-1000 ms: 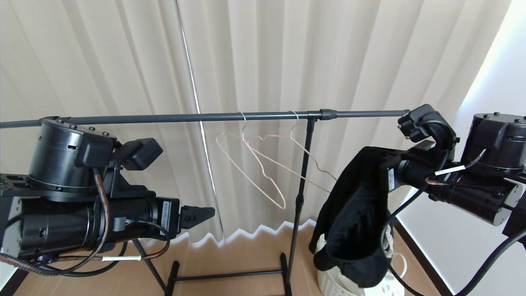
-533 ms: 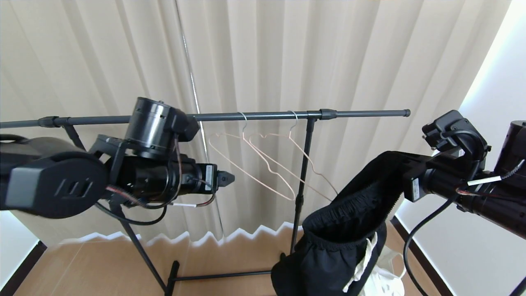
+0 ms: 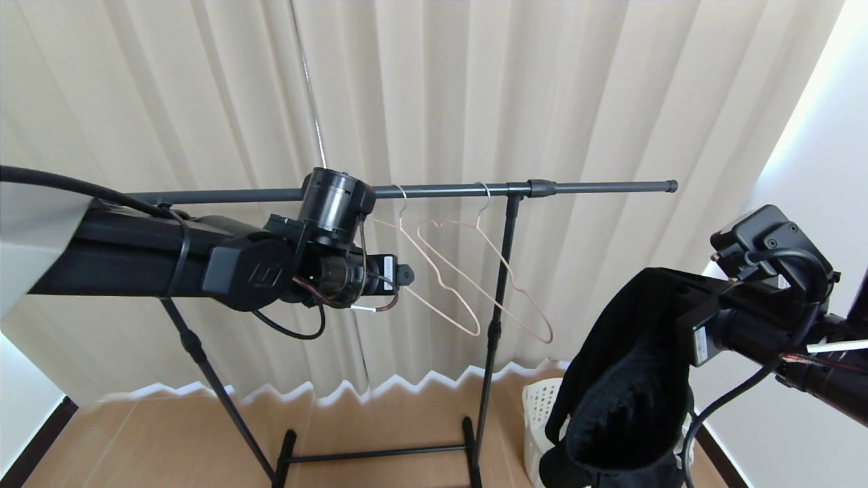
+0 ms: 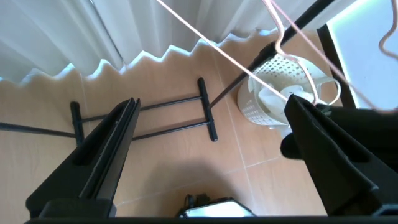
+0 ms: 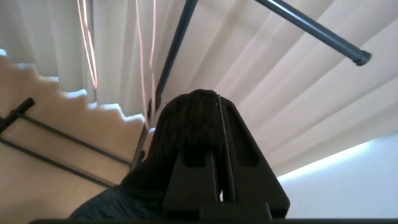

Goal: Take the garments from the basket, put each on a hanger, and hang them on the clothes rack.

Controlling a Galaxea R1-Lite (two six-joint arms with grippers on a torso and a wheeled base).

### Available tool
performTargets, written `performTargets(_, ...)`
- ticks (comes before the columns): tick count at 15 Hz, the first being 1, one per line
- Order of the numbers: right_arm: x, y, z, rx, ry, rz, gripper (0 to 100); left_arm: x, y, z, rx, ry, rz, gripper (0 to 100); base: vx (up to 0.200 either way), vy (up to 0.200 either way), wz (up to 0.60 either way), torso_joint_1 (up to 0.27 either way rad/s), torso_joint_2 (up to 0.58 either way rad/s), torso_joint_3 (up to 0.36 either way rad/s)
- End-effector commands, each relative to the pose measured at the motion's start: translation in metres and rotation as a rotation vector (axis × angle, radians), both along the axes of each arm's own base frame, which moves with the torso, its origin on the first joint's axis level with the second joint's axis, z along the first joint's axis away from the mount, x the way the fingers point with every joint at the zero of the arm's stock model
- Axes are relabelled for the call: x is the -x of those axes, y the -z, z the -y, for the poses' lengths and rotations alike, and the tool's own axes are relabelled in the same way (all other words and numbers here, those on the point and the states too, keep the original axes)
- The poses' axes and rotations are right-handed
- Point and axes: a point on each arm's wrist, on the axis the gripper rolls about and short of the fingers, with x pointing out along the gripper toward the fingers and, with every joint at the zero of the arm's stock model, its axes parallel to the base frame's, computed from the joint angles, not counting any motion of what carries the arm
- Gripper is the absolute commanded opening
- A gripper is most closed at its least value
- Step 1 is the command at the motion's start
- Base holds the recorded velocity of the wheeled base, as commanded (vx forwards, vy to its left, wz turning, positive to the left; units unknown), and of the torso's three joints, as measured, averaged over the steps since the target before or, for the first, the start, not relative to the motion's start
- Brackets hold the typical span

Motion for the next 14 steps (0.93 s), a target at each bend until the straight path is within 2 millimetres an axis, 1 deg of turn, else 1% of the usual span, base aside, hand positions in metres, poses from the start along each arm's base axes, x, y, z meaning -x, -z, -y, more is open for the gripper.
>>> performTargets(1,0.018,-0.002,-0.001,0.025,-0.003,0.033,0,-0.015,0.013,0.014,0.003,-0.002,-0.011,100,0.000,0.000,0.00,0.000,0.00,0.000)
performTargets(3,0.025,-0.002,-0.001,0.057,0.006,0.047,0,-0.026,0.024,0.025,0.002,-0.018,-0.013,100,0.000,0.000,0.00,0.000,0.00,0.000)
performTargets(4,0.026,-0.001,-0.001,0.070,0.004,0.049,0,-0.026,0.026,0.029,0.007,-0.025,-0.015,100,0.000,0.000,0.00,0.000,0.00,0.000)
performTargets(7,0.031,-0.003,0.002,0.093,0.009,0.067,0,-0.033,0.032,0.051,0.021,-0.018,0.002,100,0.000,0.000,0.00,0.000,0.00,0.000)
performTargets(9,0.031,-0.002,0.003,0.109,0.020,0.067,0,-0.046,0.039,0.061,0.005,-0.054,0.034,100,0.000,0.000,0.00,0.000,0.00,0.000)
performTargets(12,0.032,0.000,0.003,0.122,0.019,0.066,0,-0.061,0.054,0.067,-0.019,-0.100,0.050,100,0.000,0.000,0.00,0.000,0.00,0.000)
performTargets(14,0.032,0.001,0.002,0.123,0.018,0.064,0,-0.063,0.061,0.066,-0.043,-0.135,0.049,100,0.000,0.000,0.00,0.000,0.00,0.000)
